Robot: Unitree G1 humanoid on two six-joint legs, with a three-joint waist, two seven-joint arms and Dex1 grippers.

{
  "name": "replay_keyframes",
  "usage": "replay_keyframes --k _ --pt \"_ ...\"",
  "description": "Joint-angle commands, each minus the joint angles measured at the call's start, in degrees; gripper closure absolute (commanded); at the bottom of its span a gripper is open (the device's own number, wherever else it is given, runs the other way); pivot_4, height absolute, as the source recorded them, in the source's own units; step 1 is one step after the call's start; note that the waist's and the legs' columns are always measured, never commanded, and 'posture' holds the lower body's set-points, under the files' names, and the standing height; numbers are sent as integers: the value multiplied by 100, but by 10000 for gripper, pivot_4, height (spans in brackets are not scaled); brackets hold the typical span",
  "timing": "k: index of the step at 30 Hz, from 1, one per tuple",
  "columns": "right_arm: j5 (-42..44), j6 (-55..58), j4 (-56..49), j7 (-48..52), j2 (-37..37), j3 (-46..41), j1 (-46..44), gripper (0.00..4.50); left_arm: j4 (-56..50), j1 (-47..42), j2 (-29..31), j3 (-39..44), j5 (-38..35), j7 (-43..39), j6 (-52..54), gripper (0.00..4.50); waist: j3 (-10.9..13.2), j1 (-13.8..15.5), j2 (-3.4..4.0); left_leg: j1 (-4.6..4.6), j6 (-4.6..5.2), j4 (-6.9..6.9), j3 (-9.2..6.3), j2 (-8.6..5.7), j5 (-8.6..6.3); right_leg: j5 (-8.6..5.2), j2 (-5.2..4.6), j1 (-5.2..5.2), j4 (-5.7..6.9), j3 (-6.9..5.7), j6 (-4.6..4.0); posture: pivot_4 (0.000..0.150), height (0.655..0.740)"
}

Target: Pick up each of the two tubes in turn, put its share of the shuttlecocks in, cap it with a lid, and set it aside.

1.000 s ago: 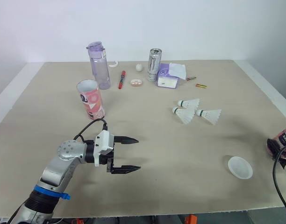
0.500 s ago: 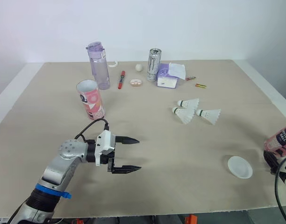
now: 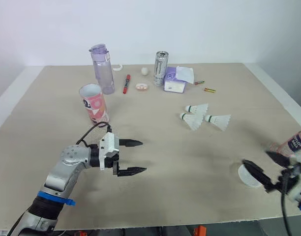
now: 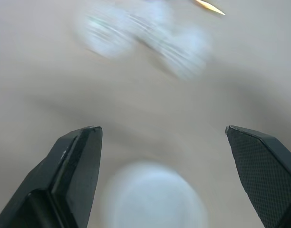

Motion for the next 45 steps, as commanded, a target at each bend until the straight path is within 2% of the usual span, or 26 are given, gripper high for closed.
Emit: replay_keyframes --k 1,5,11,15,20,24,34,45 --pt "-241 -766 93 801 -113 1015 -810 489 -175 148 -77 282 144 512 -139 0 3 1 -3 0 0 0 -1 -1 0 0 0 1 0 0 0 1500 7400" --pt "-550 -1260 871 1669 -134 2077 -1822 489 -366 387 -209 588 343 1357 -40 0 6 39 -14 -15 -3 -6 -7 -3 -2 -14 4 -1 -2 -2 0 1500 7400" --pt "-821 -1749 2021 2595 5 2991 -3069 489 -689 775 -402 991 828 2745 263 0 7 75 -24 -15 -9 -7 -7 -3 -9 -14 5 0 -2 -1 27 1500 7400" --pt "-925 -1922 2659 2840 227 3298 -3818 489 -799 977 -635 1475 860 3653 574 0 8 68 -26 -11 -9 -7 -8 1 -9 -10 9 1 1 -2 25 1500 7400" --pt "-933 -1991 3189 2948 482 3426 -4383 489 -737 1007 -834 1782 902 4317 765 0 7 98 -30 -9 -9 -6 -11 4 -9 -4 16 2 5 -4 24 1500 7400" --pt "-953 -1982 3512 3004 643 3454 -4659 489 -500 871 -880 1859 853 4409 796 0 7 103 -30 -11 -9 -2 -9 3 -8 1 15 2 4 -2 26 1500 7400" --pt "-964 -1729 3605 2967 830 3438 -4797 489 275 386 -706 1786 729 3856 642 0 7 133 -30 -11 -9 -3 -8 4 -8 4 19 0 6 -2 21 1500 7400" --pt "-1166 -1829 3711 2830 901 3426 -4895 489 1381 -452 -733 1828 828 3914 423 0 7 138 -30 -11 -11 -1 -9 5 -7 10 23 0 7 -2 19 1500 7400"
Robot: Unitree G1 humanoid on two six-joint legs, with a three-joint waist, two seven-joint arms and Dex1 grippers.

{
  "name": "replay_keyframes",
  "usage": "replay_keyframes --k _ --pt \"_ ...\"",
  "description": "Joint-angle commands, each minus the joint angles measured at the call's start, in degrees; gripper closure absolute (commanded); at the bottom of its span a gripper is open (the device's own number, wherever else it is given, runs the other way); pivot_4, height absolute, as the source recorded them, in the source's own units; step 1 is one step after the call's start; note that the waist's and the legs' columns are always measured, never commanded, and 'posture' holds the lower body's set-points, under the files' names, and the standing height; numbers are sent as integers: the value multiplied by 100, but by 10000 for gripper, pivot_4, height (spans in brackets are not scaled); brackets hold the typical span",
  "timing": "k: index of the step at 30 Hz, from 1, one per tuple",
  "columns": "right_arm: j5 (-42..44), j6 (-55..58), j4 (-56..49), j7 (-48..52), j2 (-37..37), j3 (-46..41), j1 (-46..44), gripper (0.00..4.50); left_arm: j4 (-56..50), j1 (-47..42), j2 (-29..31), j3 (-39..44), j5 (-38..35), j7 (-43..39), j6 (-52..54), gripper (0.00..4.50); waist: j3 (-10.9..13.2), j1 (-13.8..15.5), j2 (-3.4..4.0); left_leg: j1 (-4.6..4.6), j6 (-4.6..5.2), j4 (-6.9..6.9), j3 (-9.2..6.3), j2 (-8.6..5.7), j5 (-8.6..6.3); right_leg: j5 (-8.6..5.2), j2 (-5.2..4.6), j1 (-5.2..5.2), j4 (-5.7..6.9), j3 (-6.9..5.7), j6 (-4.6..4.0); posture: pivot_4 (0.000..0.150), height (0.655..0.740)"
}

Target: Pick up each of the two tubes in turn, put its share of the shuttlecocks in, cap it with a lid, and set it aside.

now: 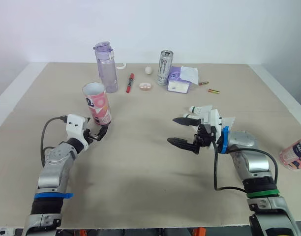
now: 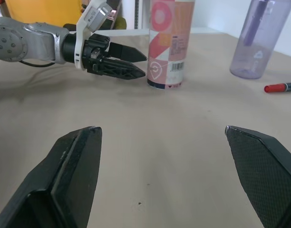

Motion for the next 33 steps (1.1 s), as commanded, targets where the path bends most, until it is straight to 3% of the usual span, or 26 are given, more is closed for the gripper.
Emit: replay_keyframes --k 1,16,33 --pt "-26 -91 -57 -37 -5 -43 -127 489 240 -290 57 85 18 -17 -184 0 0 0 0 0 0 0 0 0 0 0 0 0 0 0 0 1500 7400" --pt "-64 -79 -129 -162 64 -40 -97 489 1623 -1201 84 -69 125 -463 -382 0 0 0 0 -1 -1 0 0 -1 0 1 1 0 1 1 1 1500 7400" --pt "-87 -41 -192 -173 39 -37 -103 489 3824 -2500 175 -228 482 -1214 -1309 0 0 0 0 -6 -1 0 -1 -1 0 1 3 -3 0 1 1 1500 7400"
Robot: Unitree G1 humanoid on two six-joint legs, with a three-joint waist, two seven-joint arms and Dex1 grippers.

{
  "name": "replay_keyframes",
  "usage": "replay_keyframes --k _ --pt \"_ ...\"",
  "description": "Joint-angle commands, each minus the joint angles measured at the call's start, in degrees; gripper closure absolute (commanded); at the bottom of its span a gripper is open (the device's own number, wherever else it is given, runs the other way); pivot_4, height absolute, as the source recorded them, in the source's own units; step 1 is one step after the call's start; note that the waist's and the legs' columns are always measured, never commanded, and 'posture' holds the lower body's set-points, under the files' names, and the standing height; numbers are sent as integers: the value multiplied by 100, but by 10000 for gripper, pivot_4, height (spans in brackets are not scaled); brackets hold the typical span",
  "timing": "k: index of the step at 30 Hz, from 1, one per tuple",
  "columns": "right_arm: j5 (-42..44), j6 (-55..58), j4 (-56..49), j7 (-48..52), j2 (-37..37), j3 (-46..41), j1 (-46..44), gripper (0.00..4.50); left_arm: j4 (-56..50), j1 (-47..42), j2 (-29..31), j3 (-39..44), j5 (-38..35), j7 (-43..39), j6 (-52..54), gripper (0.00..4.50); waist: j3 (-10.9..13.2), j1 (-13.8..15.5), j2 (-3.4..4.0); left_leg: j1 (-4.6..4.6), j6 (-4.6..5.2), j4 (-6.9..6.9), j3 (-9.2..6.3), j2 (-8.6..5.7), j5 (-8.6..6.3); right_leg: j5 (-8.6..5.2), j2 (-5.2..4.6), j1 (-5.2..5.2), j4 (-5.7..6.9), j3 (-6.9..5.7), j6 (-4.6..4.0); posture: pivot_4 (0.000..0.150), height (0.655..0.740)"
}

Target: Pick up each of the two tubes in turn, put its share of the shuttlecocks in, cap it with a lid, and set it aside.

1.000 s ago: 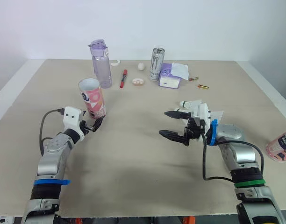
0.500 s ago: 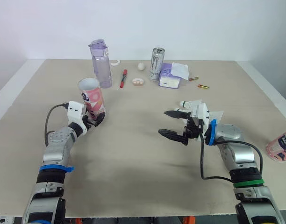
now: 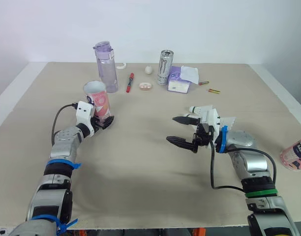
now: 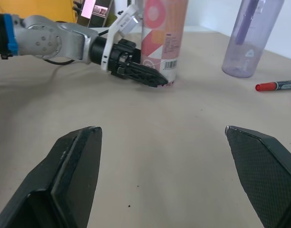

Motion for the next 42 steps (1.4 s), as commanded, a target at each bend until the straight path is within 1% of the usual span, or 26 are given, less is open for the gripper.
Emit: replay_keyframes --k 1,4,6,7,8,10,14,19,22,25,27,32,38,42 --pt "32 -17 -209 -31 -46 -48 -88 489 383 -309 81 -107 144 -288 -436 0 0 0 0 0 0 0 0 0 0 0 0 0 0 0 0 1500 7400" --pt "30 -11 -235 -37 -67 -59 -63 489 491 -325 72 -167 190 -405 -583 0 0 1 0 -1 0 0 0 0 0 0 0 0 0 0 0 1500 7400" --pt "34 2 -274 -44 -74 -60 -34 0 608 -352 64 -140 193 -429 -644 5365 0 1 0 -1 0 0 0 0 0 0 0 -1 0 0 0 1500 7400" --pt "36 5 -288 -47 -74 -58 -23 0 646 -355 70 -133 199 -438 -687 6578 0 1 0 -1 0 0 0 0 0 0 0 -1 0 0 0 1500 7400" --pt "36 6 -292 -46 -75 -57 -17 0 673 -357 77 -129 208 -433 -713 10671 0 1 0 -1 0 0 0 0 0 0 0 -1 0 0 0 1500 7400" --pt "31 3 -293 -40 -77 -51 -13 0 735 -360 105 -116 228 -394 -778 12902 0 1 0 -1 0 0 0 0 0 0 0 -1 1 0 0 1500 7400" --pt "9 -28 -257 -9 -84 -32 -29 0 803 -340 169 -103 237 -465 -979 12902 0 0 0 0 0 0 0 0 0 0 0 -1 1 0 0 1500 7400" --pt "-23 -48 -308 44 -96 -1 -1 0 710 -250 270 -158 237 -750 -1280 12902 0 1 0 -1 0 0 0 1 0 0 2 -3 1 0 0 1500 7400" --pt "127 125 -622 -15 -139 -90 132 0 368 -86 409 -270 207 -1266 -1460 12902 0 0 0 -4 0 0 1 1 0 0 1 -4 1 0 -2 1500 7400" --pt "277 292 -966 -65 -203 -202 322 0 -12 64 572 -454 248 -1747 -1555 12902 0 3 0 -8 0 -4 0 1 0 8 1 -11 3 1 -21 1500 7400" --pt "399 415 -1322 -109 -267 -268 531 0 -510 260 764 -769 329 -2342 -1679 12902 0 5 0 -13 0 -3 -1 2 0 7 1 -13 4 0 -23 1500 7400" --pt "560 597 -1884 -221 -409 -305 874 0 -1508 456 1052 -1294 312 -3287 -1362 12902 0 5 0 -14 0 0 1 2 0 5 -1 -13 3 0 -19 1500 7400" --pt "687 743 -2345 -368 -567 -384 1270 0 -2384 137 1255 -1934 434 -4052 -513 12902 0 4 0 -7 0 4 1 4 0 -3 3 -11 7 1 -3 1500 7400" --pt "739 767 -2487 -487 -613 -488 1496 0 -2626 -131 1327 -2356 647 -4411 -105 12902 0 5 0 -11 0 6 0 4 0 -5 5 -12 7 2 -1 1500 7400"
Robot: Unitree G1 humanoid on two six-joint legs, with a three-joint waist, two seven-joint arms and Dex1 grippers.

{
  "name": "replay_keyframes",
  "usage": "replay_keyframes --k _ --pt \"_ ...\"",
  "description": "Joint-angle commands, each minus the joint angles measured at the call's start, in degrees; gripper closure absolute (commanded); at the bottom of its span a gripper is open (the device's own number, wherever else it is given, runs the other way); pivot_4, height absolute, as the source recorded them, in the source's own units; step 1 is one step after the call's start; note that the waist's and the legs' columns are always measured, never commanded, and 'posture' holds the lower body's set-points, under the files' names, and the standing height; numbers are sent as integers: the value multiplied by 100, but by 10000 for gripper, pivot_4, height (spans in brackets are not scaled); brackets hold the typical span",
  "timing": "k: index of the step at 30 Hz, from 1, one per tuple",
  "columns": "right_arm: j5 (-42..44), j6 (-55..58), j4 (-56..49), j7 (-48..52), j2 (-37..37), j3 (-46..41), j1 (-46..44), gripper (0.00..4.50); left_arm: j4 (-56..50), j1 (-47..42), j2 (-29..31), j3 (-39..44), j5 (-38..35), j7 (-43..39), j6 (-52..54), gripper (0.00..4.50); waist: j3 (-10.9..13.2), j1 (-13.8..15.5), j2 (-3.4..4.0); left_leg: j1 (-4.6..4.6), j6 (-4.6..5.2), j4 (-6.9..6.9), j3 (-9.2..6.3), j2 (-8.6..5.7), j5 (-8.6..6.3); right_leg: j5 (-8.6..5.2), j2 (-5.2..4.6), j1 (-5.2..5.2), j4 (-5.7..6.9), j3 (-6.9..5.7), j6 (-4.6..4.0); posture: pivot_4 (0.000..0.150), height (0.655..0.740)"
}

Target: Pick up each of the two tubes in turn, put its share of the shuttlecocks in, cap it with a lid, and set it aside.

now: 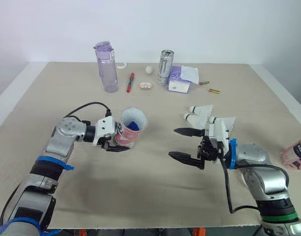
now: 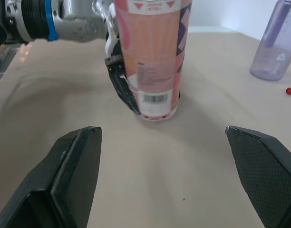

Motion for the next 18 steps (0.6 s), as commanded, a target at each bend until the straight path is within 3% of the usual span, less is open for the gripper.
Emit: replay_keyframes --k 1,18 --pt "157 9 -320 -112 -96 -236 96 0 -287 -281 115 -281 229 -255 291 12902 0 0 0 0 0 1 0 0 0 -1 0 0 0 1 1 1500 7400" --pt "298 15 -358 -204 -132 -248 238 0 -312 -841 130 -992 1078 -349 862 12902 0 -5 0 7 1 9 -1 8 0 -1 16 3 6 9 -6 1500 7400"
